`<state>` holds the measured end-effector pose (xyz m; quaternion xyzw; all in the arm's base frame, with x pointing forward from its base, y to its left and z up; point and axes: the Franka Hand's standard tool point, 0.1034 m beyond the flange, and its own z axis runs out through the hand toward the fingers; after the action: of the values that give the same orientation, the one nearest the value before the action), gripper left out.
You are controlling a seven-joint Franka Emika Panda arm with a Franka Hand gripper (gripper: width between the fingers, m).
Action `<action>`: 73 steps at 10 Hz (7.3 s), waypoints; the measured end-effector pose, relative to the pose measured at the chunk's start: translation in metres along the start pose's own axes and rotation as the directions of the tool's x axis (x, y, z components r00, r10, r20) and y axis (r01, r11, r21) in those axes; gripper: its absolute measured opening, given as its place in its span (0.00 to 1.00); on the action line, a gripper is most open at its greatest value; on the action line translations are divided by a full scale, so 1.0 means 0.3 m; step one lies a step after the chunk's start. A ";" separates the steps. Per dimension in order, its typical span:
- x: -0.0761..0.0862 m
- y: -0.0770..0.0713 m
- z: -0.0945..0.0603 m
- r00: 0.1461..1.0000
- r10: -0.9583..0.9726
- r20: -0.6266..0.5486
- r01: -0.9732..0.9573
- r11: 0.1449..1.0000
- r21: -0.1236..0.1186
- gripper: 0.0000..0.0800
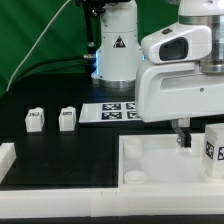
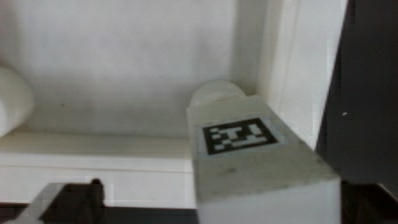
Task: Assemble one leg
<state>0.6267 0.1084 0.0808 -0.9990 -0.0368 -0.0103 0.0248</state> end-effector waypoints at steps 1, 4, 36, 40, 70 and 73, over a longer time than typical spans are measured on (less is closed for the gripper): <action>0.000 0.000 0.000 1.000 0.001 0.000 -0.001 1.000 0.000 0.81; 0.000 0.000 0.000 1.000 0.001 0.000 -0.001 1.000 0.000 0.48; -0.017 0.006 0.009 0.999 -0.037 0.026 0.037 0.999 -0.005 0.81; -0.018 0.006 0.010 0.999 -0.035 0.026 0.035 0.999 -0.005 0.45; -0.027 -0.018 0.010 0.989 0.134 0.057 -0.135 0.991 0.013 0.81; -0.026 -0.016 0.011 0.994 0.098 0.055 -0.099 0.995 0.013 0.76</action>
Offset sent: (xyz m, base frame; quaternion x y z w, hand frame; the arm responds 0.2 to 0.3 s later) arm 0.0000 0.0000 0.0000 0.0000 0.0000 0.0000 1.0000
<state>0.6185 0.1128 0.0777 -0.9992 0.0117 0.0186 0.0319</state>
